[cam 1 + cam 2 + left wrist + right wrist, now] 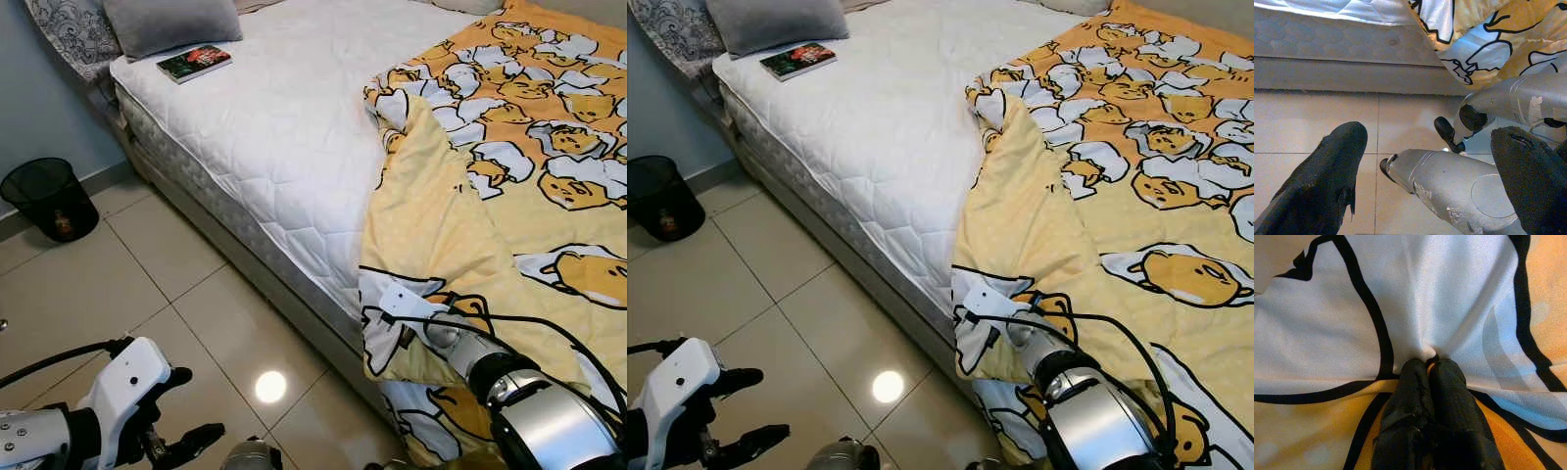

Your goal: Clean up the room

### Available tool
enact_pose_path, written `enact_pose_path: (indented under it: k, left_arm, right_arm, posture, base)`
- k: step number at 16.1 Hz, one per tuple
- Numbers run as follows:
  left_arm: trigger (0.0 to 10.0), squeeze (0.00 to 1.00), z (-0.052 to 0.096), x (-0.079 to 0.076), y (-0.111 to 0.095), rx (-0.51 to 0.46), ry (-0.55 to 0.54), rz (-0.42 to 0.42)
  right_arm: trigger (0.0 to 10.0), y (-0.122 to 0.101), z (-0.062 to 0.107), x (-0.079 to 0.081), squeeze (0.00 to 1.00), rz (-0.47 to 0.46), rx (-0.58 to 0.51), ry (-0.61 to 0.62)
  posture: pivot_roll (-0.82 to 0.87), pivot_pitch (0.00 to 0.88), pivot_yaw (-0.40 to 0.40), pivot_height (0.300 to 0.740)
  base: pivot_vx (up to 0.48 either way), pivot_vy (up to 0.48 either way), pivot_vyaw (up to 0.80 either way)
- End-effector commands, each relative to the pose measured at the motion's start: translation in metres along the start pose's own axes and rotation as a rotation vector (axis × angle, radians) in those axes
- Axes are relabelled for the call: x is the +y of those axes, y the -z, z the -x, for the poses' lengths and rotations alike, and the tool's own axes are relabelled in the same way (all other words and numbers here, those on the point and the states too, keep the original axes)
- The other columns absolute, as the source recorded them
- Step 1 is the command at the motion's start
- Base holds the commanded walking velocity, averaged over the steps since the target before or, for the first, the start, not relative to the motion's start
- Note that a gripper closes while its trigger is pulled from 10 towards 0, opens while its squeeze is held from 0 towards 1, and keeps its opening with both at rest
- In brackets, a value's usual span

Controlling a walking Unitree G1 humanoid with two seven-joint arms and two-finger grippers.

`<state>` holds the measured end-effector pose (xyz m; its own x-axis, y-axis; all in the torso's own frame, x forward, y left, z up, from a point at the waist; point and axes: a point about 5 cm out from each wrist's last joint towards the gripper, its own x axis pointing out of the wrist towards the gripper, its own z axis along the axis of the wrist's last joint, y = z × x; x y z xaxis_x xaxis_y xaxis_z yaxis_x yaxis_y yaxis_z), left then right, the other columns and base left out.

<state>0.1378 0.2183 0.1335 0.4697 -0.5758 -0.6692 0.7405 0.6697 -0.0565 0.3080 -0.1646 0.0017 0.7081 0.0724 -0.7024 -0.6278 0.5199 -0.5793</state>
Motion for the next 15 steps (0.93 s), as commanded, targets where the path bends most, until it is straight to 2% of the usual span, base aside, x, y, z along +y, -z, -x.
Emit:
enact_pose_path:
  k: [1, 6, 8, 11, 13, 15]
  left_arm:
    - [10.0, 0.00, 0.000, 0.002, 0.003, 0.008, -0.012, -0.004]
    - [10.0, 0.00, -0.009, 0.006, 0.003, -0.031, -0.024, -0.018]
    - [10.0, 0.00, -0.016, 0.009, -0.007, -0.062, -0.029, -0.033]
    - [10.0, 0.00, -0.027, 0.017, -0.023, -0.122, -0.040, -0.060]
    - [10.0, 0.00, -0.042, 0.024, -0.036, -0.167, -0.047, -0.078]
    - [10.0, 0.00, -0.047, 0.026, -0.040, -0.181, -0.050, -0.080]
  right_arm:
    - [0.0, 0.002, 0.001, -0.004, 0.00, -0.027, 0.003, 0.008]
    - [0.0, 0.000, 0.002, -0.013, 0.00, -0.131, -0.059, 0.007]
    - [0.0, -0.003, 0.003, -0.017, 0.00, -0.177, -0.097, -0.006]
    - [0.0, -0.007, 0.005, -0.021, 0.00, -0.237, -0.161, -0.047]
    - [0.0, -0.011, 0.007, -0.020, 0.00, -0.256, -0.226, -0.128]
    - [0.0, -0.014, 0.009, -0.020, 0.00, -0.286, -0.265, -0.175]
  posture:
    - [0.36, 0.089, 0.019, 0.740]
    - [0.33, 0.041, 0.001, 0.740]
    - [0.30, 0.004, -0.011, 0.740]
    - [0.24, 0.000, -0.024, 0.740]
    - [0.18, 0.000, -0.033, 0.740]
    - [0.17, 0.000, -0.034, 0.740]
  base:
    - [0.000, 0.000, 0.00]
    - [0.000, 0.000, 0.00]
    - [0.000, 0.000, 0.00]
    - [0.000, 0.000, 0.00]
    - [0.000, 0.000, 0.00]
    - [0.000, 0.000, 0.00]
